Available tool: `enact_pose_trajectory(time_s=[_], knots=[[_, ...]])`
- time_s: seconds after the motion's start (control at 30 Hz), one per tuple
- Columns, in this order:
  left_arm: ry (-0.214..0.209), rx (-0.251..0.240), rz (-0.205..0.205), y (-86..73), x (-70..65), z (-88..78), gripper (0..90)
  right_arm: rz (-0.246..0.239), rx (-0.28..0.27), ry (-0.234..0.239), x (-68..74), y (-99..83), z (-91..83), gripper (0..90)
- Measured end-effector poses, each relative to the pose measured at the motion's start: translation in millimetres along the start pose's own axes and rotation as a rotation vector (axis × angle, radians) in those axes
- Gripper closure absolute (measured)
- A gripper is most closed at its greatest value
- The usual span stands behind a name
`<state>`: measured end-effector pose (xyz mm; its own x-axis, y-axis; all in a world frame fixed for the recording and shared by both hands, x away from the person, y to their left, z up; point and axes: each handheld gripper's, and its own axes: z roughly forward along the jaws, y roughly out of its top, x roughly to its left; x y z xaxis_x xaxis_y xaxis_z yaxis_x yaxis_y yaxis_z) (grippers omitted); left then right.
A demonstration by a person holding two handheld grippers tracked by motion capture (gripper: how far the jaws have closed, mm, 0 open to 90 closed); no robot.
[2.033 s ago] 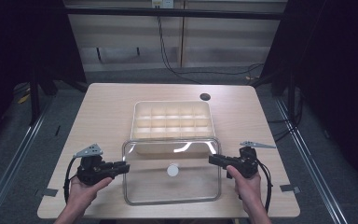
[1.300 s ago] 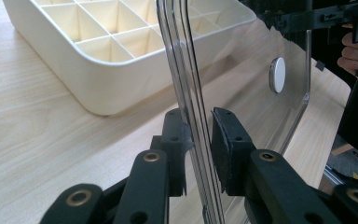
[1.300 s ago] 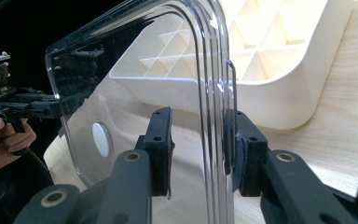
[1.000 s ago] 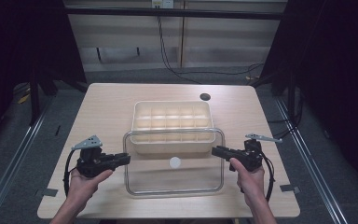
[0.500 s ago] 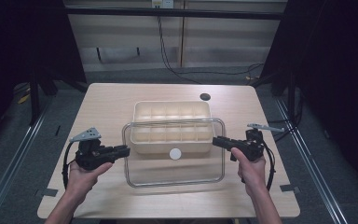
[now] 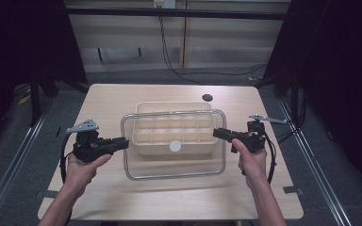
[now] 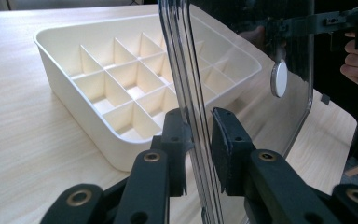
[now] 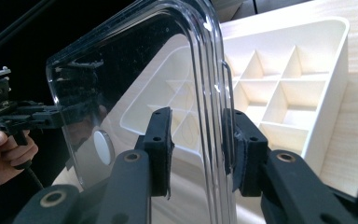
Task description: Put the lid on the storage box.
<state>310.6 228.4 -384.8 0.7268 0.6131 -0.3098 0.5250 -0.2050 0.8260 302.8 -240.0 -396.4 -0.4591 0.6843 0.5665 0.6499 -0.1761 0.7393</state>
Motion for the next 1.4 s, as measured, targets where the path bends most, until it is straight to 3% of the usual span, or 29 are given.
enact_pose_trajectory(time_s=[0.37,0.77,1.4], knots=[[0.004,-0.029,-0.021,12.0,5.9,1.7,75.8,-0.003,-0.016,-0.010,1.8,17.8,5.0,64.2],[0.026,-0.030,0.002,24.1,8.0,2.4,75.6,-0.009,-0.030,-0.016,1.7,25.2,7.2,63.9],[0.061,-0.046,0.003,47.8,18.5,4.7,75.3,-0.011,-0.045,-0.019,-2.6,50.9,22.4,63.4]])
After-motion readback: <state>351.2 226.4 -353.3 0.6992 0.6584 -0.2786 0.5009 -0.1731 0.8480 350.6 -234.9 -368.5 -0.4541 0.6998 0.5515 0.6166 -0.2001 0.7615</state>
